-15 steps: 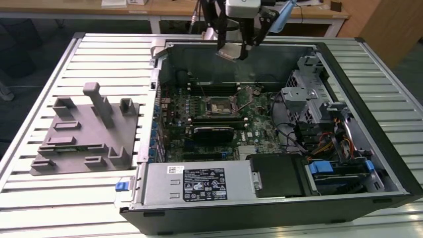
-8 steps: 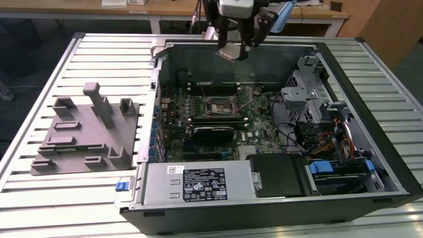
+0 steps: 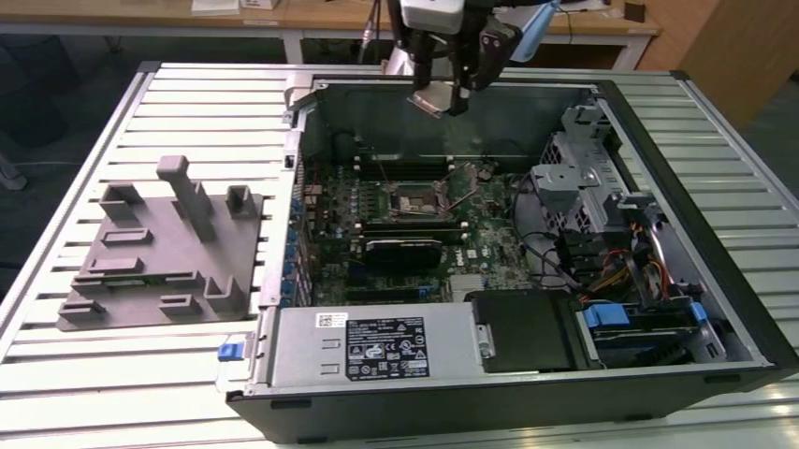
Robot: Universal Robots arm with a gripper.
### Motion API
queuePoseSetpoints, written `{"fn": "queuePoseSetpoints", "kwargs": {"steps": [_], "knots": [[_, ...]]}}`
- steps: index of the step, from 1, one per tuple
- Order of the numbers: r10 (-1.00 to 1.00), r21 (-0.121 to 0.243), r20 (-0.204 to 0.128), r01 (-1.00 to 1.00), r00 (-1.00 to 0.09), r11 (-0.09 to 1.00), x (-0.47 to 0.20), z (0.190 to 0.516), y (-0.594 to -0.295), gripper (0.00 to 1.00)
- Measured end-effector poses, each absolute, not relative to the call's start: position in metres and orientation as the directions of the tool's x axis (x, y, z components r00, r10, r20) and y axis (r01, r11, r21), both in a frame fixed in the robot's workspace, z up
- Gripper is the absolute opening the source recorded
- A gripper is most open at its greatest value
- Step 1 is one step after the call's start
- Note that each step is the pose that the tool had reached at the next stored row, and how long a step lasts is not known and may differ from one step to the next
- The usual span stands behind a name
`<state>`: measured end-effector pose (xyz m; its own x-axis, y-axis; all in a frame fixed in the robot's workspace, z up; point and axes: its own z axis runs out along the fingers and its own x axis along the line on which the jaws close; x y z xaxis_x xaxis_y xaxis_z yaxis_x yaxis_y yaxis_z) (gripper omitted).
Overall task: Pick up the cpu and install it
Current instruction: 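Place the cpu into insertion slot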
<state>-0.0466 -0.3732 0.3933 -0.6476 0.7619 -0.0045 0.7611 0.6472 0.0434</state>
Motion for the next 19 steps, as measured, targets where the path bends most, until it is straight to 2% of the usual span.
{"fn": "queuePoseSetpoints", "kwargs": {"steps": [19], "knots": [[0.904, 0.043, -0.004, 0.903, -0.427, 0.427, -0.0466, 0.3914, -0.3724, 0.54]]}}
